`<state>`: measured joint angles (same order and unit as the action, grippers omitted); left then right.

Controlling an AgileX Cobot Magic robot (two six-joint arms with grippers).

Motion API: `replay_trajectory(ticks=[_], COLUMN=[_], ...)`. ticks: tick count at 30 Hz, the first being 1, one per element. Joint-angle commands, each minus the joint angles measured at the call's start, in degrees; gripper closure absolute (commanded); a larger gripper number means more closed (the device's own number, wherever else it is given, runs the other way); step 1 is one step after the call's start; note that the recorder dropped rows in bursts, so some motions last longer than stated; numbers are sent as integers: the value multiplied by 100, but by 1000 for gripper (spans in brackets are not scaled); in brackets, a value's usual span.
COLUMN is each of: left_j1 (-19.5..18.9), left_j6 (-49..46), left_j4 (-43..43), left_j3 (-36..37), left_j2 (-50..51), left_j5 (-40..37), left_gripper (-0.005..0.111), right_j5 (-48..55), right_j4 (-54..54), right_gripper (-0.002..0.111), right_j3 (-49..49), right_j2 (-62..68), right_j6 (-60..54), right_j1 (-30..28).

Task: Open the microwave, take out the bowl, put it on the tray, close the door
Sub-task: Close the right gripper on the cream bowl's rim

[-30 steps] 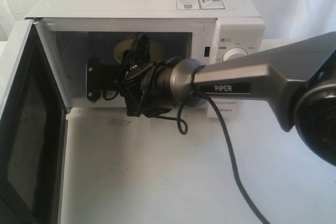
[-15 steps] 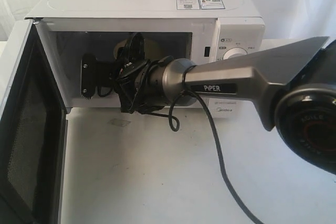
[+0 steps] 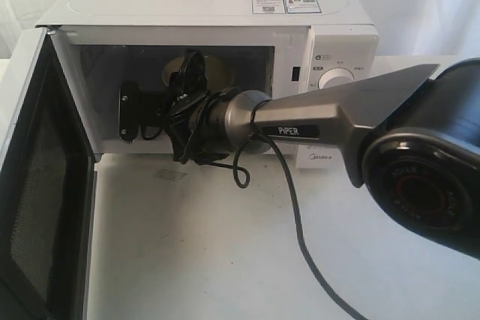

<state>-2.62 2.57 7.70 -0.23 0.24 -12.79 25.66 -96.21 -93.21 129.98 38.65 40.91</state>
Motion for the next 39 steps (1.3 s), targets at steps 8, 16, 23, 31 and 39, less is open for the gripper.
replay_trajectory(ticks=[8,16,23,31,39], left_j1=[-20,-20,-20,-20,-20], left_j6=[11,11,11,11,11], left_j4=[41,41,41,41,41], left_j3=[23,23,23,23,23], left_j2=[-24,-24,-24,-24,-24], left_j5=[-4,-4,-4,-4,-4], left_gripper=[107,107,107,107,107], right_j5=[-21,-65,-50,-6,198], right_j4=[60,70,70,70,104], right_gripper=[59,59,62,105,108], right_j3=[-161,-161,-161,-161,-161], right_j2=[50,62,199,212,201], right_j6=[64,64,64,64,64], right_j1=[-182,-211,-221,-221,-181])
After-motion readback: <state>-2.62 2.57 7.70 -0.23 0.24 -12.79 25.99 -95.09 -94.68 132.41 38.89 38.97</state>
